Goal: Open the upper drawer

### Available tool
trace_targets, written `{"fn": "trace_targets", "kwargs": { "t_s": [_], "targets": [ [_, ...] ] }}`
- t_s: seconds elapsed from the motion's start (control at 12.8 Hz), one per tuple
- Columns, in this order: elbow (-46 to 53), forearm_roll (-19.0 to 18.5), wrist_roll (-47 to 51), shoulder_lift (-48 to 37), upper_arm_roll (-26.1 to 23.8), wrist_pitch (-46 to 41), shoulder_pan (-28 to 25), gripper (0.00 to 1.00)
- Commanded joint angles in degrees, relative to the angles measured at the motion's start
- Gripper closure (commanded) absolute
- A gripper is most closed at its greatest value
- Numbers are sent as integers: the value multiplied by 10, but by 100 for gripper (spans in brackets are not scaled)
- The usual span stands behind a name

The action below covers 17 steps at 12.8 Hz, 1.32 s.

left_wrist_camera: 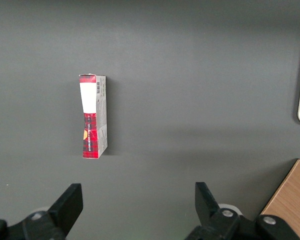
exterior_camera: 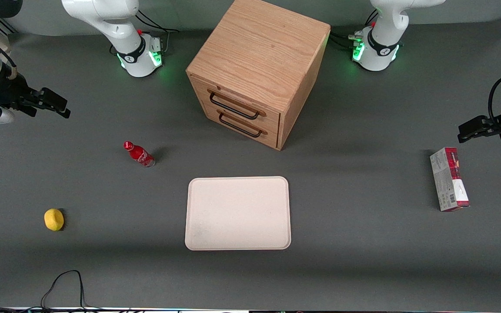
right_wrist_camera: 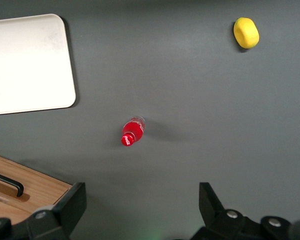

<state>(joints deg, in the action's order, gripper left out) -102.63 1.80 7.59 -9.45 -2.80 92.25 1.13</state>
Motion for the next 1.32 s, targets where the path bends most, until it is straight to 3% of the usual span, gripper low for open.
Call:
{"fn": "trace_targets", "kwargs": {
  "t_s": [0.0, 0.31, 0.55, 0.78, 1.25],
  "targets": [
    [5, 9, -12, -2, 1, -9, -3, 0],
    [60, 7, -14, 56, -33, 5, -4, 0],
    [128, 13, -2, 115, -105, 0, -4, 0],
    [149, 48, -11, 150, -163, -1, -5, 0],
    [147, 47, -94, 182, -336, -2, -4, 0]
  ]
}}
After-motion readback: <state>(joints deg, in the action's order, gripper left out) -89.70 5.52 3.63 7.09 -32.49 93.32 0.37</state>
